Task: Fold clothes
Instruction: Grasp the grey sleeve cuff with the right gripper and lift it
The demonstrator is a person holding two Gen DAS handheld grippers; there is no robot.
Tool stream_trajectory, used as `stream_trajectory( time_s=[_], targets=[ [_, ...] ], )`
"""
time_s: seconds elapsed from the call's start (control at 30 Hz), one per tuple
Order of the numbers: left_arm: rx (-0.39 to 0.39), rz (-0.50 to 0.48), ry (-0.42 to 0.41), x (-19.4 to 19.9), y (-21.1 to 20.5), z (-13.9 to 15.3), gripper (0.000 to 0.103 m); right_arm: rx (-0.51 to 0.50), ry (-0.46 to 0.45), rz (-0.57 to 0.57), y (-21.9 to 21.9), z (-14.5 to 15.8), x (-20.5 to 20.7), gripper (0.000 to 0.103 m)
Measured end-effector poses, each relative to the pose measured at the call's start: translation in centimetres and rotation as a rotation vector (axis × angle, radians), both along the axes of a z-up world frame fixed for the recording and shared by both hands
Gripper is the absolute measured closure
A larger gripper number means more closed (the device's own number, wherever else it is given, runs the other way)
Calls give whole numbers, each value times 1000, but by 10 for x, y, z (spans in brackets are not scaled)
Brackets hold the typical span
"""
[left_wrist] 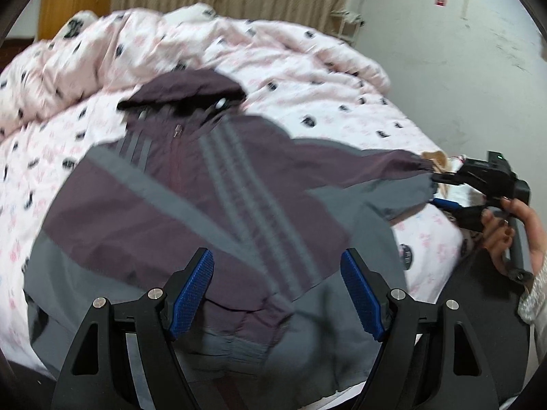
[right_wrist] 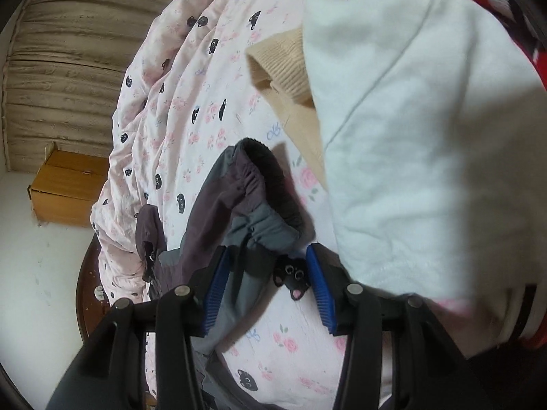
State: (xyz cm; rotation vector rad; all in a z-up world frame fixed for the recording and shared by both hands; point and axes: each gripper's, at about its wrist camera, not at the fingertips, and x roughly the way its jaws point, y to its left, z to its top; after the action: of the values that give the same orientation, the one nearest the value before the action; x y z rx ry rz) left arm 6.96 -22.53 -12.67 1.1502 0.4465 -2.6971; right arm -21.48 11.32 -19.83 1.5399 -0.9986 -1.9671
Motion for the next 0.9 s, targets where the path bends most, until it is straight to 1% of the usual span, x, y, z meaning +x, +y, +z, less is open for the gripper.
stream_trajectory(
  time_s=[0.07,0.13,0.17,0.23,0.47,0.57,0.6,0.63,0.7,0.83,0.9],
  targets=[
    [18,8,-4,-1,-3,-3,31,12,5,15,-4,1,1,52],
    [24,9,-6,-2,-3,-4,31,14,21,32,-9,2,1,46],
    [25,7,-7,-2,-3,-4,31,15,31,37,-13,2,-1,45],
    [28,5,-9,-3,-2,-4,31,1,47,37,-16,1,-3,40],
    [41,5,-17,-5,-4,-5,31,-37,113,28,-23,-1,-13,40],
    [46,6,-18,-5,-4,-6,31,-22,132,37,-26,2,-14,52],
    [47,7,-17,-5,-4,-6,31,-22,137,38,-26,2,-14,61],
    [48,7,-16,-4,-4,-6,31,-22,143,39,-26,3,-13,67],
    [51,8,-13,-4,-5,-6,31,-17,171,49,-28,8,-10,74],
    [62,12,-3,-2,-7,-5,31,80,286,78,-37,31,3,83],
    [70,17,6,0,-10,-3,31,131,349,94,-41,45,12,86]
  ],
)
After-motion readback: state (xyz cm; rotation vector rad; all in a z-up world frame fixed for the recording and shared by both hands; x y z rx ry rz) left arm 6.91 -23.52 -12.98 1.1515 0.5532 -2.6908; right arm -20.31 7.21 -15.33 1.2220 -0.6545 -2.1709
